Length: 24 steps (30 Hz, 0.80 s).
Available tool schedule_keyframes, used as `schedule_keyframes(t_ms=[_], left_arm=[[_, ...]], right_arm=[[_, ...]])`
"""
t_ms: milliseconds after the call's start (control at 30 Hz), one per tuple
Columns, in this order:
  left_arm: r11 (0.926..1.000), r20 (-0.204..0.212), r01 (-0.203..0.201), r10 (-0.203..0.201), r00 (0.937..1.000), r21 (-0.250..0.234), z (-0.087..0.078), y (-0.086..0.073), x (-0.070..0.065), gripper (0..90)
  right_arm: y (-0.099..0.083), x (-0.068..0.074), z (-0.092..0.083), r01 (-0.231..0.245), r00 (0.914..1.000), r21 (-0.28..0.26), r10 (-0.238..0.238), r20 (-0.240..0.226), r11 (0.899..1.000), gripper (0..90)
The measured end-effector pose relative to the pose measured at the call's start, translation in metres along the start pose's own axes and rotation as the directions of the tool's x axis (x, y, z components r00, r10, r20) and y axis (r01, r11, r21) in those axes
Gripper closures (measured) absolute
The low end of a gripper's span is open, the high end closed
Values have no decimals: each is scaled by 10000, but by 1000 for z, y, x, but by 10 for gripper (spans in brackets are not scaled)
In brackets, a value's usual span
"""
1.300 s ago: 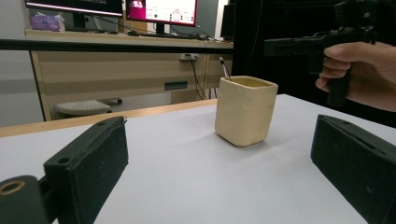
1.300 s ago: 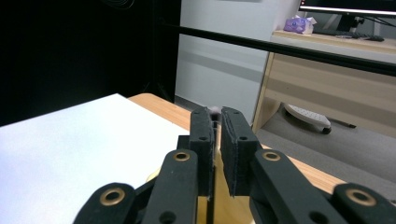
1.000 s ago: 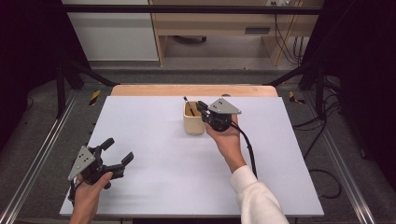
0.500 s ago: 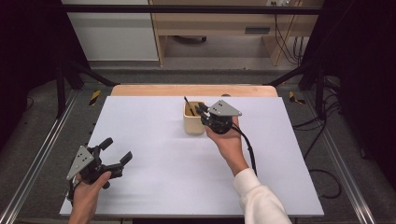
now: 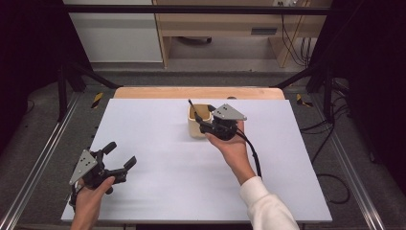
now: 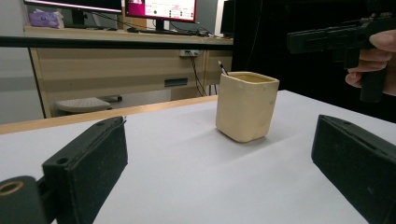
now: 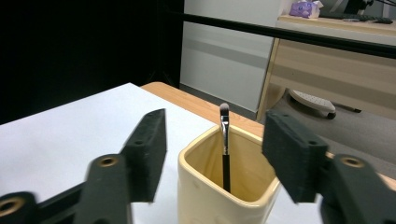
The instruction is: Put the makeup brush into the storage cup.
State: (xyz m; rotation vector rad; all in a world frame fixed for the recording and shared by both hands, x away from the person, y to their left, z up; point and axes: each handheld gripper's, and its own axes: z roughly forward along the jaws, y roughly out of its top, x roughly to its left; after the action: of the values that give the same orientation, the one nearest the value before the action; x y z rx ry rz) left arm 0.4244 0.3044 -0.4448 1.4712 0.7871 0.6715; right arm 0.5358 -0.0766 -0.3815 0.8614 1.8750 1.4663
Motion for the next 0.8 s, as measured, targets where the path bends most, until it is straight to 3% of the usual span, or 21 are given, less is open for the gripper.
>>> schedule_keyframes(t_ms=[167, 433, 500, 667, 800], left_arm=[[10000, 17, -41, 41, 10000, 17, 0, 0, -1, 30], [10000, 27, -31, 31, 10000, 33, 0, 0, -1, 29], [10000, 29, -38, 38, 10000, 52, 0, 0, -1, 29], [10000, 27, -30, 29, 10000, 45, 0, 0, -1, 28], [10000, 28, -44, 44, 10000, 61, 0, 0, -1, 26]], right_arm=[[2, 3, -2, -387, 9991, 280, 391, -140, 9989, 248], [5, 3, -6, -737, 9960, 533, 762, -463, 9958, 112], [6, 3, -8, -800, 9953, 615, 831, -496, 9949, 94], [5, 5, -13, -393, 9980, 840, 432, -455, 9957, 75], [2, 4, -19, -603, 9969, 800, 641, -464, 9950, 72]])
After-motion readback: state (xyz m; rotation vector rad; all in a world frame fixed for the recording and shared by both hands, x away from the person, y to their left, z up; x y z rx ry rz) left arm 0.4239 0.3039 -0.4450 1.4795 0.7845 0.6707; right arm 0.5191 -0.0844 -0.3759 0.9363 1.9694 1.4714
